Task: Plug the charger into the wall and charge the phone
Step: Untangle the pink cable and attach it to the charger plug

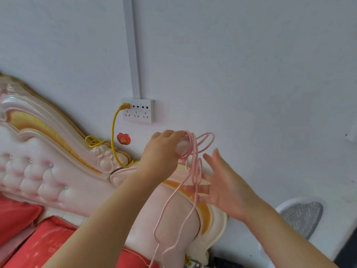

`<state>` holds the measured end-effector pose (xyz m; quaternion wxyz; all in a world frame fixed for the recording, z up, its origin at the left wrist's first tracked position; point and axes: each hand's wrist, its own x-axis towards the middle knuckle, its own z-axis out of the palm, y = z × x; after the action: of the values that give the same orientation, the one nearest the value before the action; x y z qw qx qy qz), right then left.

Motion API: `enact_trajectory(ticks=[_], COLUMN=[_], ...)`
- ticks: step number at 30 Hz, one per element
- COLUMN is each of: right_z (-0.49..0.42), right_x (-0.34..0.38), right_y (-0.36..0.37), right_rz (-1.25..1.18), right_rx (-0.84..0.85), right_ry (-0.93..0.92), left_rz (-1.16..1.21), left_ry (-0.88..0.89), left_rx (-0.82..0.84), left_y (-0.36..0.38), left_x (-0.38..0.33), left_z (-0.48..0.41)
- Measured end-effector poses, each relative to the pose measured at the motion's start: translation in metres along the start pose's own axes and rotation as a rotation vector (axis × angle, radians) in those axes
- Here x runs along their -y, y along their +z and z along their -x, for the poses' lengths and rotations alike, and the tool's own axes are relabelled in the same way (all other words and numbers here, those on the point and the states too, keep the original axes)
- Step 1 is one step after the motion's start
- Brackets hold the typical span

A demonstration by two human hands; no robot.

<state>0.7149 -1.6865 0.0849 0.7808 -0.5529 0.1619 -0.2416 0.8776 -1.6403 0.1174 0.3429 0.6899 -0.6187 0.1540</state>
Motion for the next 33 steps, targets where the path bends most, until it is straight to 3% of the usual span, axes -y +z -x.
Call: enact_trajectory(ticks=[3, 6, 9, 12, 14, 17, 23, 25, 27, 29, 31, 33], right_z=[-0.004, -0.01, -0.015, -0.021, -0.025, -0.025, -0.018, -0.014, -0.008, -0.005, -0.007, -0.01], right_x=[0.007, 0.023, 0.04, 0.036, 0.021, -0.009, -0.009, 0.001, 0.009, 0.013, 0.01, 0.012], right_y=[0.003, -0.011, -0.038, -0.058, -0.068, -0.075, -0.055, -0.046, -0.031, -0.013, -0.003, 0.002], right_rz=[0.435, 0.688, 0.633, 0.65, 0.744, 1.226, 1.433, 1.34, 0.952, 0.605, 0.589, 0.723], right_rx=[-0.228, -0.527, -0.697, -0.779, -0.759, -0.535, -0.552, -0.554, -0.456, -0.282, -0.235, -0.355], right_ry=[-0.072, -0.272, -0.41, -0.389, -0.255, 0.031, 0.06, -0.003, -0.079, -0.044, -0.063, -0.152], left_rz=[-0.052, -0.001, 0.09, 0.289, 0.382, 0.388, 0.28, 0.263, 0.249, 0.224, 0.183, 0.133], left_ry=[0.029, 0.046, 0.104, 0.096, 0.039, -0.027, -0.049, -0.056, -0.059, -0.046, -0.032, -0.024], left_rx=[0.056, 0.102, 0.169, 0.101, 0.019, -0.033, -0.023, -0.026, -0.024, -0.02, -0.011, 0.008], left_y=[0.0, -0.007, -0.016, -0.021, -0.022, -0.025, -0.02, -0.018, -0.015, -0.012, -0.009, -0.008], left_x=[0.007, 0.02, 0.03, 0.026, 0.021, 0.012, -0.001, -0.003, -0.004, -0.006, -0.006, -0.003], left_z=[0.005, 0.011, 0.017, 0.021, 0.02, 0.014, 0.006, 0.005, 0.004, 0.004, 0.004, 0.005])
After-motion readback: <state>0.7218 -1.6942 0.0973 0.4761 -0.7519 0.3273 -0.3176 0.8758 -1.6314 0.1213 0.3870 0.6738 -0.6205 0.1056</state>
